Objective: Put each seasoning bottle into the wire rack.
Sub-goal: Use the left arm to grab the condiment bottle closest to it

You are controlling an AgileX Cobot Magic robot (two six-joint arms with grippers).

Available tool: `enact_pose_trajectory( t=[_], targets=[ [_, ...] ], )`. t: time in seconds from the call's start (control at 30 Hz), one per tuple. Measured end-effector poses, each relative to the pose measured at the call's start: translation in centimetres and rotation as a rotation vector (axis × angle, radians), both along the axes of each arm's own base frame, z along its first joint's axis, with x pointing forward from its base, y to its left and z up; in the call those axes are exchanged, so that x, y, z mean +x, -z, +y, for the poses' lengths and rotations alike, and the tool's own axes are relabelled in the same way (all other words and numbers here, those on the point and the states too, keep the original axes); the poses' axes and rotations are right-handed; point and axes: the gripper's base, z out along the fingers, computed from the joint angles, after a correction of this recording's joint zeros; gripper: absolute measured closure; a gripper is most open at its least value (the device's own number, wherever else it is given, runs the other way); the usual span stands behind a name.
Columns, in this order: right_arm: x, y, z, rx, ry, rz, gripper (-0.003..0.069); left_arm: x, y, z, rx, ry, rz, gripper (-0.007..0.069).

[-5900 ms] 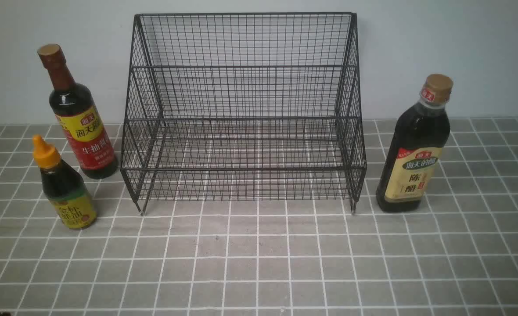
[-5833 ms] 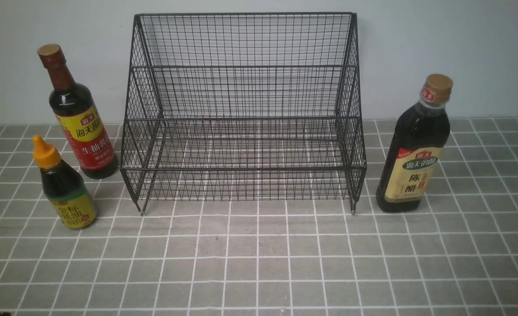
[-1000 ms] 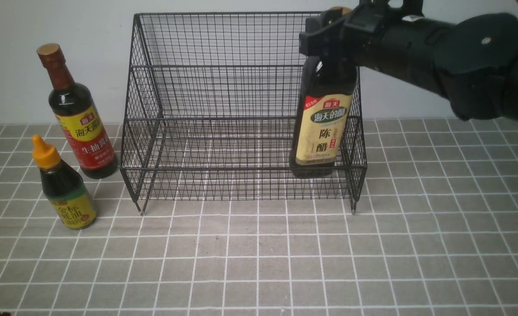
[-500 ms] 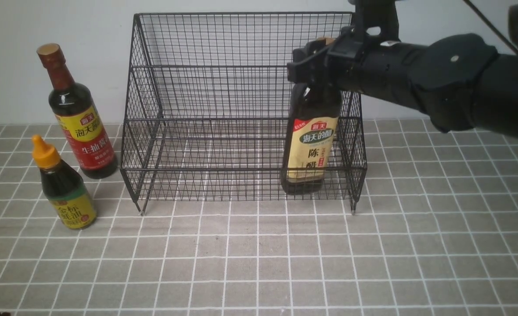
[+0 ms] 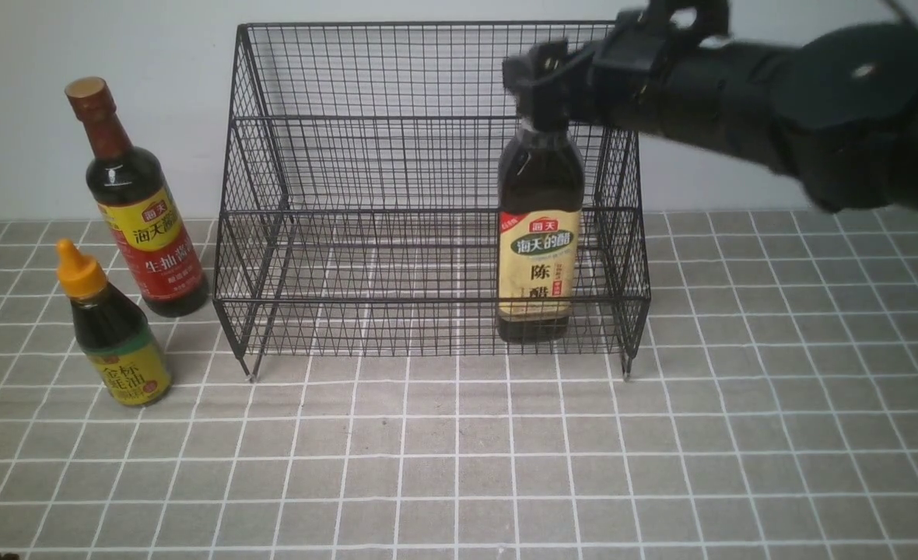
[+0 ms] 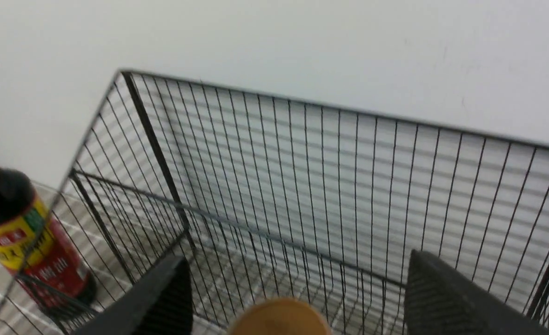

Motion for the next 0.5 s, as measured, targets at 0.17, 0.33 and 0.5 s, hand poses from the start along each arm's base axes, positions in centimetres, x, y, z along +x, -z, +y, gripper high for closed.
enact_pose_trajectory(
  t=[0.17, 0.33, 0.5],
  targets=[
    [-2.3, -3.4, -0.8, 0.036, -0.045, -0.058, 0.0117, 0.0, 0.0, 0.0, 0.000, 0.000, 0.000, 0.0631],
    [-7.0, -7.4, -2.1, -0.047, -0.216, -0.129, 0.0347, 0.0, 0.0, 0.0, 0.000, 0.000, 0.000, 0.0631],
    [-10.3, -9.1, -5.8, -0.152, -0.218, -0.047, 0.0624, 0.0, 0.0, 0.0, 0.000, 0.000, 0.000, 0.0631]
  ],
)
